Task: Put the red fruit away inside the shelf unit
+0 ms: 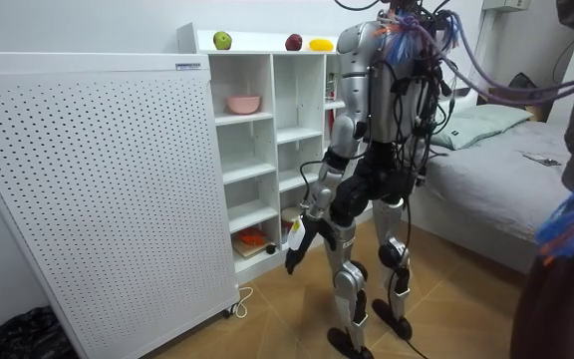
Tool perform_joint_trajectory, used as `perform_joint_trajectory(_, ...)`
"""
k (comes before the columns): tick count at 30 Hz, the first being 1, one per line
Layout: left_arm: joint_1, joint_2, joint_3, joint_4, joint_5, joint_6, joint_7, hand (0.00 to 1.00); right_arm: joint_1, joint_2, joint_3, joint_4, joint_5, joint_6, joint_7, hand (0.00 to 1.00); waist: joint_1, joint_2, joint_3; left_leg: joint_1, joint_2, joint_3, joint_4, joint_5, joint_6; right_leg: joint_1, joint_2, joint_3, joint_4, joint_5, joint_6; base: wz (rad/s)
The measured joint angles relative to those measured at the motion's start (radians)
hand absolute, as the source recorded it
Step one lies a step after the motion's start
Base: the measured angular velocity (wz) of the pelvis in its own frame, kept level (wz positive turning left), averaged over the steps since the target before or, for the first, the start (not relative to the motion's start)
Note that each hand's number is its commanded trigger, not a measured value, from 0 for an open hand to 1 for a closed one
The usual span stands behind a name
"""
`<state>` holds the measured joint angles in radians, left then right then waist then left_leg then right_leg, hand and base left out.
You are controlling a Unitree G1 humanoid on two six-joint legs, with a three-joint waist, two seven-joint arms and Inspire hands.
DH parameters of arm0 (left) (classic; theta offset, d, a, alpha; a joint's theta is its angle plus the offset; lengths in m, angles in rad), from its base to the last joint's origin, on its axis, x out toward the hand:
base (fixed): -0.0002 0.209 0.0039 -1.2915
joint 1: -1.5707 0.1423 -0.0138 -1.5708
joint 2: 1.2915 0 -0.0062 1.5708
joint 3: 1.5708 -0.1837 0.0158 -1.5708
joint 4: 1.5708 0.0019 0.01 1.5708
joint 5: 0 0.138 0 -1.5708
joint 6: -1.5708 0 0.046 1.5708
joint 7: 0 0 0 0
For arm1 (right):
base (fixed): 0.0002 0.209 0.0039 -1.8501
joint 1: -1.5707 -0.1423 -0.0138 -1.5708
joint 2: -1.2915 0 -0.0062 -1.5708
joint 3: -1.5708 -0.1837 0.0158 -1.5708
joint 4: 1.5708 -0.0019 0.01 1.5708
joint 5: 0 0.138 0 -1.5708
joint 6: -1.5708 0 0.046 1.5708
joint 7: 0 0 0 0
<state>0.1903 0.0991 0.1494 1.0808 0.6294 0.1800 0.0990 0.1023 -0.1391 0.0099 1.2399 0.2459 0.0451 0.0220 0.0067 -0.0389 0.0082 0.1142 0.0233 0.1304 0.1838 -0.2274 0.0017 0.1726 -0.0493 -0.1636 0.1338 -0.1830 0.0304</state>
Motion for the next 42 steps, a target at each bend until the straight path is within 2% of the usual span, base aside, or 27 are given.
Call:
perform_joint_trajectory(5,0.002,0.000,0.002,0.001,-0.010,-0.029,0.005,0.00,-0.007,0.000,-0.061,-0.047,0.021,0.000,-0.058,0.00,-0.006,0.005,0.0014,0.002,0.000,0.000,0.000,-0.001,0.000,0.000,0.002,0.012,0.001,0.000,0.001,-0.06)
perform_joint_trajectory(7,0.002,0.000,0.005,0.000,-0.010,-0.045,0.005,0.00,-0.014,-0.003,-0.137,-0.137,0.011,0.000,-0.099,0.00,-0.013,0.002,0.0008,0.002,-0.002,0.002,0.002,-0.001,0.000,-0.001,0.001,0.009,0.002,0.000,0.001,-0.06)
perform_joint_trajectory(9,0.001,0.002,0.006,-0.001,-0.011,-0.056,0.005,0.00,-0.036,-0.014,-0.153,-0.204,-0.027,-0.001,-0.138,0.00,-0.013,0.003,0.0005,0.002,-0.002,0.003,0.000,-0.001,0.000,-0.006,0.001,0.012,0.004,0.000,0.001,-0.11)
perform_joint_trajectory(12,0.005,0.002,0.005,-0.005,-0.010,-0.057,0.006,0.00,-0.035,-0.017,-0.161,-0.459,-0.129,-0.001,-0.210,0.00,-0.012,0.003,0.0009,0.002,-0.003,0.005,-0.001,0.002,0.001,-0.013,0.001,0.017,0.008,0.000,0.000,-0.09)
perform_joint_trajectory(13,0.005,0.003,0.009,-0.005,-0.009,-0.057,0.006,0.00,-0.036,-0.017,-0.162,-0.568,-0.191,-0.004,-0.234,0.00,-0.011,0.004,-0.0039,0.004,-0.003,0.005,0.002,0.002,0.001,-0.014,0.001,0.017,0.008,0.000,0.000,-0.04)
perform_joint_trajectory(14,0.005,0.003,0.010,-0.005,-0.010,-0.057,0.007,0.00,-0.037,-0.017,-0.163,-0.621,-0.216,-0.006,-0.247,0.00,-0.010,0.000,-0.0035,0.004,-0.003,0.005,0.002,0.002,0.001,-0.015,0.002,0.019,0.008,0.000,0.000,0.00)
perform_joint_trajectory(15,0.004,0.003,0.009,-0.005,-0.011,-0.058,0.011,0.00,-0.037,-0.014,-0.161,-0.728,-0.261,-0.012,-0.273,0.00,-0.003,0.003,-0.0064,0.005,-0.002,0.005,0.002,0.002,0.001,-0.017,0.003,0.025,0.007,0.000,0.000,0.00)
perform_joint_trajectory(16,0.005,0.003,0.007,-0.005,-0.011,-0.059,0.020,0.00,-0.036,-0.013,-0.159,-0.832,-0.309,-0.020,-0.290,0.00,-0.004,-0.001,-0.0055,0.003,-0.002,0.004,0.001,0.002,0.001,-0.018,0.003,0.025,0.006,0.000,0.000,0.00)
perform_joint_trajectory(18,0.006,0.006,0.000,-0.004,-0.014,-0.060,0.030,0.00,-0.041,-0.014,-0.158,-0.945,-0.345,-0.047,-0.318,0.00,0.001,-0.009,-0.0058,0.002,-0.002,0.004,0.001,0.002,0.001,-0.019,0.003,0.023,0.005,0.000,0.000,0.04)
perform_joint_trajectory(19,0.011,0.007,-0.003,-0.004,-0.030,-0.060,0.030,0.00,-0.051,-0.014,-0.159,-1.001,-0.360,-0.050,-0.332,0.00,0.001,-0.014,-0.0082,0.003,-0.002,0.004,0.000,0.002,0.001,-0.018,0.003,0.020,0.005,0.000,0.000,0.05)
perform_joint_trajectory(22,0.025,0.003,-0.015,-0.009,-0.032,-0.065,0.031,0.00,-0.055,-0.015,-0.159,-1.123,-0.398,-0.063,-0.357,0.00,0.000,-0.015,-0.0086,0.005,-0.003,0.003,-0.002,0.002,0.001,-0.016,0.002,0.016,0.005,0.000,0.000,0.04)
perform_joint_trajectory(26,0.033,0.002,-0.018,-0.012,-0.038,-0.081,0.046,0.00,-0.056,-0.014,-0.156,-1.239,-0.428,-0.078,-0.373,0.00,0.001,-0.012,-0.0070,0.003,-0.004,0.004,-0.002,0.002,0.001,-0.020,0.002,0.024,0.005,0.000,0.000,-0.02)
perform_joint_trajectory(29,0.033,0.005,-0.027,0.001,-0.051,-0.098,0.048,0.00,-0.086,-0.015,-0.155,-1.317,-0.426,-0.092,-0.393,0.00,0.002,-0.005,-0.0056,0.001,-0.003,0.006,-0.001,0.002,0.001,-0.025,0.003,0.024,0.006,0.000,0.001,-0.06)
perform_joint_trajectory(31,0.035,0.005,-0.049,0.001,-0.051,-0.107,0.046,0.00,-0.113,-0.016,-0.151,-1.348,-0.428,-0.117,-0.406,0.00,0.003,-0.004,-0.0062,-0.002,-0.001,0.006,0.003,0.002,0.001,-0.025,0.003,0.022,0.011,0.000,0.000,0.00)
perform_joint_trajectory(33,0.035,0.004,-0.053,0.000,-0.048,-0.120,0.040,0.00,-0.139,-0.016,-0.151,-1.384,-0.430,-0.118,-0.408,0.00,0.004,-0.004,-0.0064,-0.006,0.001,0.005,0.003,0.002,0.001,-0.030,0.004,0.021,0.018,0.000,0.001,0.00)
perform_joint_trajectory(37,0.034,0.005,-0.053,0.001,-0.047,-0.124,0.024,0.00,-0.219,-0.044,-0.151,-1.415,-0.410,-0.162,-0.416,0.00,0.019,-0.004,-0.0076,0.000,0.001,0.003,-0.001,0.002,0.000,-0.029,0.006,0.021,0.018,0.000,0.000,-0.05)
perform_joint_trajectory(39,0.030,0.006,-0.053,-0.001,-0.045,-0.124,0.020,0.00,-0.227,-0.060,-0.150,-1.419,-0.400,-0.171,-0.418,0.00,0.030,-0.006,-0.0093,0.000,0.001,0.002,-0.003,0.002,0.000,-0.029,0.006,0.020,0.018,0.000,0.000,0.00)
perform_joint_trajectory(42,0.027,0.006,-0.053,-0.001,-0.044,-0.124,0.014,0.00,-0.254,-0.060,-0.148,-1.418,-0.366,-0.171,-0.417,0.00,0.036,-0.010,-0.0089,-0.006,0.000,-0.006,-0.003,0.003,0.000,-0.031,0.006,0.007,0.018,0.000,0.000,0.07)
